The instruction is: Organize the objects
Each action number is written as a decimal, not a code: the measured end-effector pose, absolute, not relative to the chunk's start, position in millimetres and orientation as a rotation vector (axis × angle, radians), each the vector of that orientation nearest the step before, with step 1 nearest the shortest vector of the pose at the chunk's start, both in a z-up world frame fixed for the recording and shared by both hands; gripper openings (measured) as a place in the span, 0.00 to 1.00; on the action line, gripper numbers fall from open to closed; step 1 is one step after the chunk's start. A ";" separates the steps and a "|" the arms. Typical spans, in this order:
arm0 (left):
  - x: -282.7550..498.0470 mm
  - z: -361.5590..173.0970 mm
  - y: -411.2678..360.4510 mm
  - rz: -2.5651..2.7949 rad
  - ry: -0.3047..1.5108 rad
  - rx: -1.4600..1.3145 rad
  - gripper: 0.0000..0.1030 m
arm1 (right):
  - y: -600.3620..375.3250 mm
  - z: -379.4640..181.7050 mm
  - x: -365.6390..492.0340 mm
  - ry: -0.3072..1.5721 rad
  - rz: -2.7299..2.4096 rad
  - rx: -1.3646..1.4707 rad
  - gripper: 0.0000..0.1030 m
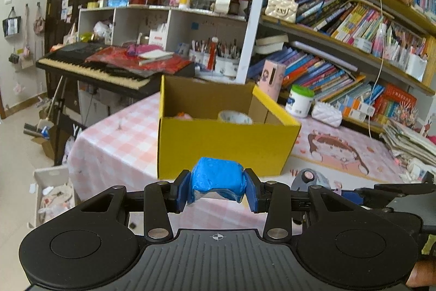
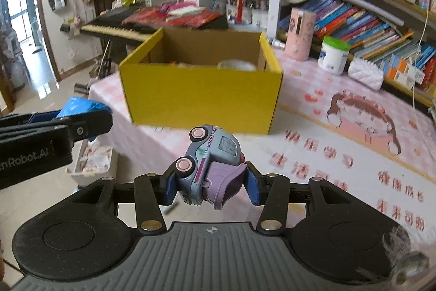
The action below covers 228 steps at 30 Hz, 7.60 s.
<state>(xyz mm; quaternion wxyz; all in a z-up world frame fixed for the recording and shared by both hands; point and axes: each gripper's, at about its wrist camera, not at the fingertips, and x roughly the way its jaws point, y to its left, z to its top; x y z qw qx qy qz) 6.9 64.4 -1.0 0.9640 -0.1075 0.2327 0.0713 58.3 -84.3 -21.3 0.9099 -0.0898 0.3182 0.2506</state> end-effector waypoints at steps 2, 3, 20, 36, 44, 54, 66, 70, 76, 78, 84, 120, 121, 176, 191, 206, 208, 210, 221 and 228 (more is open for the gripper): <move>13.2 4.2 65.9 0.144 0.450 -0.207 0.38 | -83.1 -14.6 65.0 0.624 0.513 -0.178 0.45; 16.3 6.6 66.4 0.145 0.440 -0.201 0.39 | -82.2 -10.9 68.9 0.609 0.513 -0.174 0.45; 113.2 22.3 80.3 0.210 0.407 -0.133 0.39 | -53.4 28.8 185.7 0.447 0.557 -0.162 0.45; 174.8 -10.5 72.3 0.243 0.574 -0.017 0.39 | -14.2 1.9 263.4 0.529 0.665 -0.295 0.45; 191.0 -19.5 72.7 0.242 0.633 -0.006 0.39 | 10.3 -16.8 285.9 0.610 0.732 -0.400 0.45; 200.5 -23.3 77.6 0.254 0.670 -0.046 0.39 | 27.0 -32.1 304.4 0.711 0.772 -0.472 0.45; 204.9 -24.2 84.2 0.260 0.702 -0.128 0.40 | 32.6 -42.0 320.5 0.805 0.786 -0.482 0.45; 203.6 -24.0 82.5 0.279 0.696 -0.112 0.47 | 32.3 -42.5 321.6 0.813 0.792 -0.477 0.45; 199.8 -21.9 82.4 0.306 0.680 -0.108 0.55 | 32.1 -42.5 322.2 0.813 0.793 -0.474 0.45; 198.1 -21.2 81.9 0.318 0.674 -0.106 0.60 | 31.9 -42.6 322.2 0.812 0.793 -0.473 0.45; 189.6 -17.8 83.5 0.340 0.645 -0.116 0.72 | 32.1 -42.2 321.1 0.811 0.791 -0.473 0.45; 135.1 13.8 71.2 0.361 0.435 -0.153 0.98 | -76.3 28.8 249.6 0.439 0.462 -0.114 0.81; 132.5 14.3 71.6 0.362 0.432 -0.157 0.98 | -81.3 28.8 243.3 0.432 0.441 -0.107 0.83; 39.5 -4.7 -33.1 -0.009 0.539 -0.074 1.00 | -172.8 -33.4 37.4 0.666 -0.003 0.000 1.00; 40.9 -10.3 -44.0 -0.016 0.578 -0.077 1.00 | -184.8 -36.8 35.4 0.680 -0.005 0.005 1.00; 40.5 -8.9 -46.0 -0.011 0.573 -0.072 1.00 | -183.0 -33.6 33.5 0.665 0.010 -0.005 1.00; 40.8 -8.6 -46.4 -0.014 0.572 -0.072 1.00 | -183.0 -33.0 33.1 0.663 0.007 -0.005 1.00; 41.4 -8.5 -46.7 -0.015 0.573 -0.072 1.00 | -183.0 -32.9 33.2 0.663 0.005 -0.005 1.00; 42.4 -8.7 -46.6 -0.016 0.577 -0.074 1.00 | -183.3 -32.8 33.0 0.663 0.004 -0.005 1.00; 43.3 -10.4 -48.3 -0.013 0.589 -0.073 1.00 | -185.6 -34.8 34.4 0.670 0.004 -0.006 1.00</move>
